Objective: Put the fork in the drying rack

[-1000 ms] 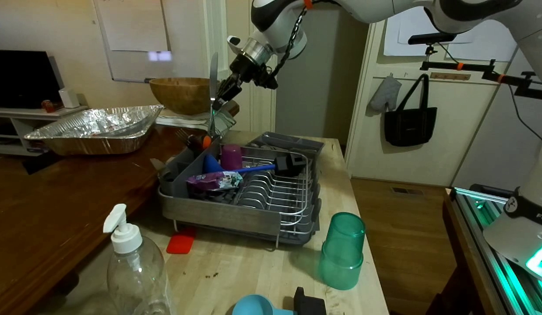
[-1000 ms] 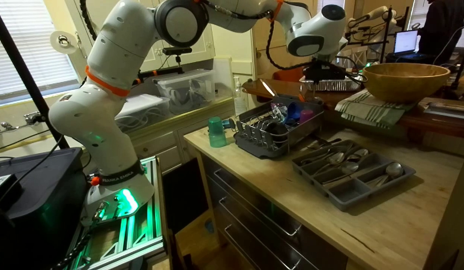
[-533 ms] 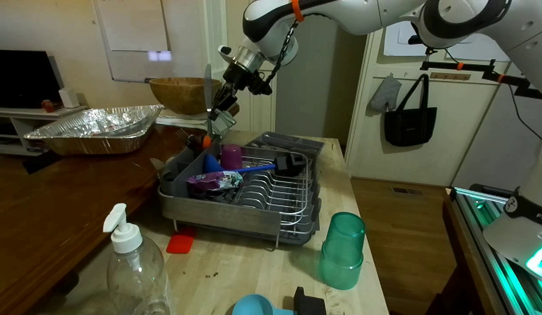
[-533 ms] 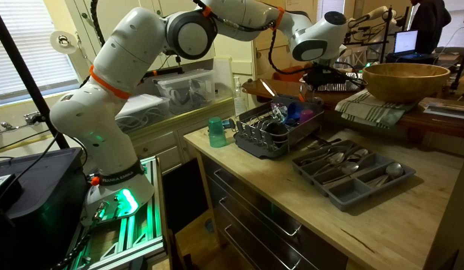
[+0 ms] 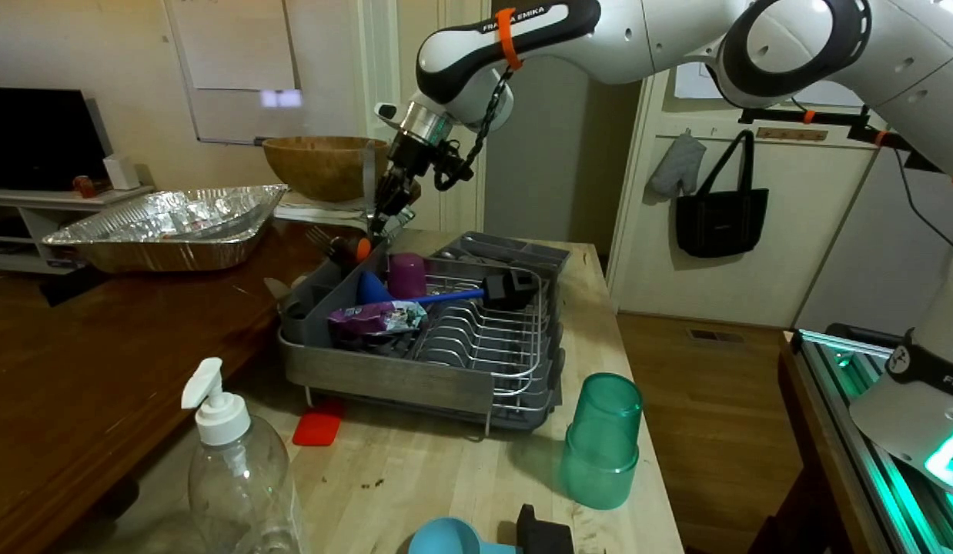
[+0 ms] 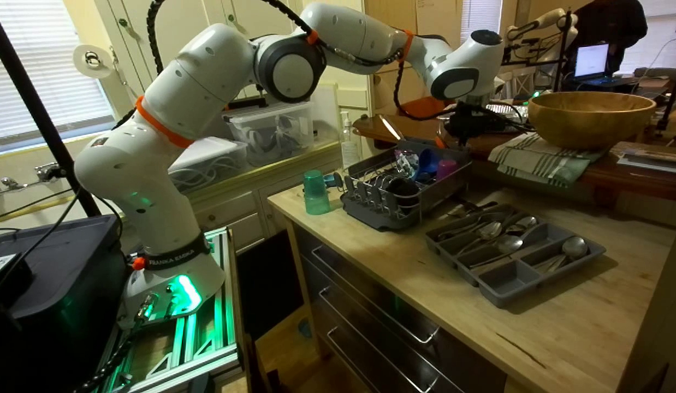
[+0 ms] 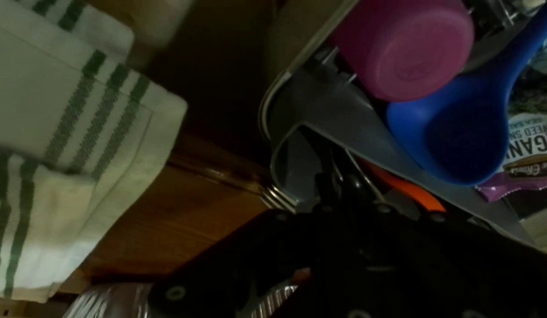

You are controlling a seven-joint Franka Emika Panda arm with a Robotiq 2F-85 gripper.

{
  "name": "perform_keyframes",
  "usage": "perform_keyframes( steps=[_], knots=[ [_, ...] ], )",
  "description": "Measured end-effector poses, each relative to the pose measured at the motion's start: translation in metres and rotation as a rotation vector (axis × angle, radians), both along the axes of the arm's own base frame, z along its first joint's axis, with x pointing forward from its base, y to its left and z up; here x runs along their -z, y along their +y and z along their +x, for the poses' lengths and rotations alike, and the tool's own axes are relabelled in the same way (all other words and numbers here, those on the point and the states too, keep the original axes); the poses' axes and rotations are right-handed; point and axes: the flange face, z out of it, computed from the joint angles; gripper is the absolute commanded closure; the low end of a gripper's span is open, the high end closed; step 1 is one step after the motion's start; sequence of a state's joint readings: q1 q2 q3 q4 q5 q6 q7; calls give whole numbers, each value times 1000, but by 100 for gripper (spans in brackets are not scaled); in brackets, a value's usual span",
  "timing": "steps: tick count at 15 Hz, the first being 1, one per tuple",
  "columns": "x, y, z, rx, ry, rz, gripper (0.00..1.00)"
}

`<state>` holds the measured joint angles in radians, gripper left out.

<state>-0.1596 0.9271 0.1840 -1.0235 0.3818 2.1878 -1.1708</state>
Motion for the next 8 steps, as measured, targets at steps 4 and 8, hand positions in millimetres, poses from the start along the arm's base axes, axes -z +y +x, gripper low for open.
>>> perform_keyframes(
  steps=[4,8],
  knots=[
    [11,-7,0,24,38,-54,35],
    [-13,-36,-2,107,33,-119,6]
  ],
)
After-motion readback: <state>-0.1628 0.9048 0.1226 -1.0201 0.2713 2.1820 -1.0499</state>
